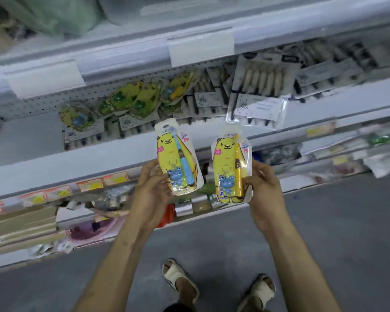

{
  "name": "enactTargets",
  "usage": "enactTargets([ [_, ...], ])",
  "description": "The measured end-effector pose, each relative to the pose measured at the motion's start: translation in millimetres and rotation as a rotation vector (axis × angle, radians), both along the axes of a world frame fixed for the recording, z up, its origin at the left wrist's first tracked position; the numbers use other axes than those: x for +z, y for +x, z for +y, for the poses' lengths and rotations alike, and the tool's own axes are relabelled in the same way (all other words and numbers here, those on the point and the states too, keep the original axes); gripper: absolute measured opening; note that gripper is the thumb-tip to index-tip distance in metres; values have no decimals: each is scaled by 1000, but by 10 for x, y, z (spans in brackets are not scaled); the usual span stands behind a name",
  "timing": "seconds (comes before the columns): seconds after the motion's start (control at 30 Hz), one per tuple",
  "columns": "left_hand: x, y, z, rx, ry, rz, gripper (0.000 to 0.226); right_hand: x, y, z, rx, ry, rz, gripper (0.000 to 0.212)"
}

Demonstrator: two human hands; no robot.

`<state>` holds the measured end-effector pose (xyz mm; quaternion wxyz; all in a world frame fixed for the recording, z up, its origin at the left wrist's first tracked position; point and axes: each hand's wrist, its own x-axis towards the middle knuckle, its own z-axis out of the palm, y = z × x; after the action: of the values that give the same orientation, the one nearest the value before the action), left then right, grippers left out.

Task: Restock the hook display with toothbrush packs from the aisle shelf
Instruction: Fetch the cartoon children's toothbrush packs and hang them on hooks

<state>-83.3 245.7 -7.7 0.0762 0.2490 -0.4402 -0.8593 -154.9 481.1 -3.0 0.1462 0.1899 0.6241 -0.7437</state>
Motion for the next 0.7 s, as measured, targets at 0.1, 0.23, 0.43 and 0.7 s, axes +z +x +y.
enactTargets([
  [0.1,29,-104,456,-101,61,5,41,154,18,488,-79,-21,4,43],
  [0.23,201,-324,1337,-220,15,13,29,301,-30,1261,-137,-33,26,42],
  [0.43,395,-692,2994,-351,7,5,37,370,-160,2748,-275,-41,53,41],
  [0.7,327,-1471,4921,-657,-6,-75,37,295,-558,4633,-575,-45,17,41],
])
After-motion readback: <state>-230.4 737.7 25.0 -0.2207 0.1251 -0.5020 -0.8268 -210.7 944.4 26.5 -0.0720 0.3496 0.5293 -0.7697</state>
